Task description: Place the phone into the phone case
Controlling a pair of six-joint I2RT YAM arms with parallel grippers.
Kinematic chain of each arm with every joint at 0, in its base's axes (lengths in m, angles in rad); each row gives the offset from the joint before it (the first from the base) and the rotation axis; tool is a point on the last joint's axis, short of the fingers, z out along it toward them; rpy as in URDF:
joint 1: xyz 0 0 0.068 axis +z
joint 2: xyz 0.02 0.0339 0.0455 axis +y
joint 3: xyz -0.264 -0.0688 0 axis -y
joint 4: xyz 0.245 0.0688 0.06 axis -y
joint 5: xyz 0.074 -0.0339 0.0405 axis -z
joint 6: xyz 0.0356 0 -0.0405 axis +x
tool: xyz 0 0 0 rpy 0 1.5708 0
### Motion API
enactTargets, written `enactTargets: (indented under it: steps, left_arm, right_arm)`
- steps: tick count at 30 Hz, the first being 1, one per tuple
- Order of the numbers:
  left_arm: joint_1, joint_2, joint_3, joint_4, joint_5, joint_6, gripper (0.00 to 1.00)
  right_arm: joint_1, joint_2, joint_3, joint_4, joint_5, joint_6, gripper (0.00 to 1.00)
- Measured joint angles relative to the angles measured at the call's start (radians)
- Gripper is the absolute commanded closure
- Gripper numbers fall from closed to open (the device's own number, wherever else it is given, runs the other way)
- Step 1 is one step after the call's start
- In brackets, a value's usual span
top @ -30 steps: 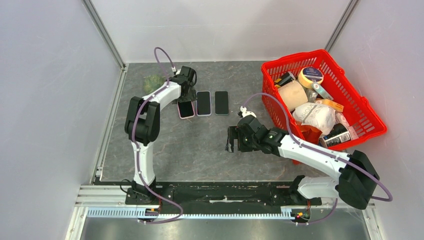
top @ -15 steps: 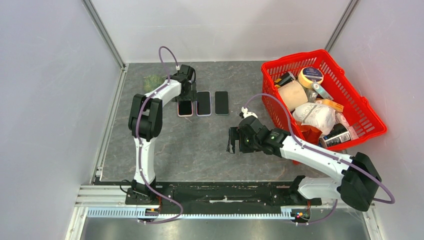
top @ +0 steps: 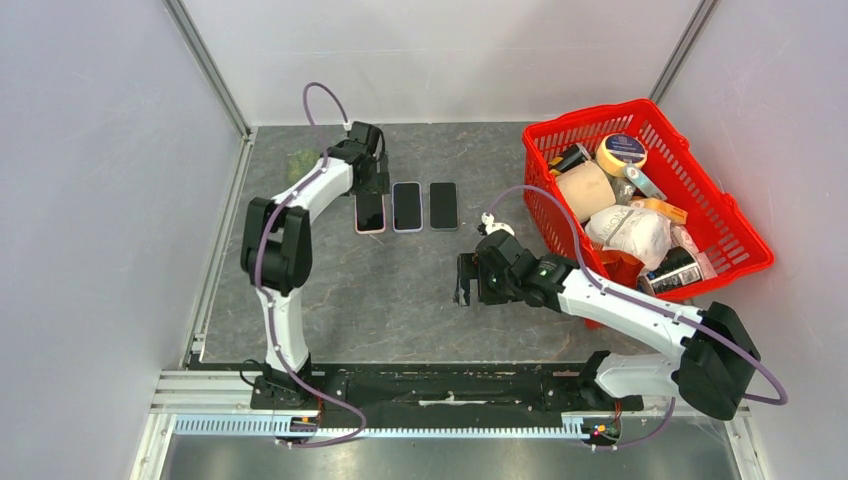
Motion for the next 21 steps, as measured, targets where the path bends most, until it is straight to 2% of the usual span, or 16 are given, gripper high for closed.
enactTargets:
  steps: [3,6,10,15,21]
  left_arm:
    - [-0.011,-0.113,-0.076,0.011,0.0,-0.033,0.11]
    - [-0.059,-0.29,-0.209,0.029,-0.018,-0.09,0.11]
    - [-0.223,-0.491,-0.359,0.046,-0.086,-0.157,0.11]
    - [-0.465,-0.663,-0.582,0.063,-0.15,-0.241,0.11]
    - [-0.545,-0.78,-0.764,0.05,-0.159,-0.32,0.1]
  right_arm:
    - [0.0,0.0,0.023,-0.011,0.014,-0.005,0.03]
    - [-0.002,0.0,0.045,-0.011,0.037,-0.006,0.03]
    - [-0.005,0.0,0.055,-0.011,0.07,-0.005,0.03]
    - [-0.009,0.0,0.055,-0.01,0.103,-0.002,0.03]
    - [-0.01,0.0,0.055,0.001,0.136,0.005,0.03]
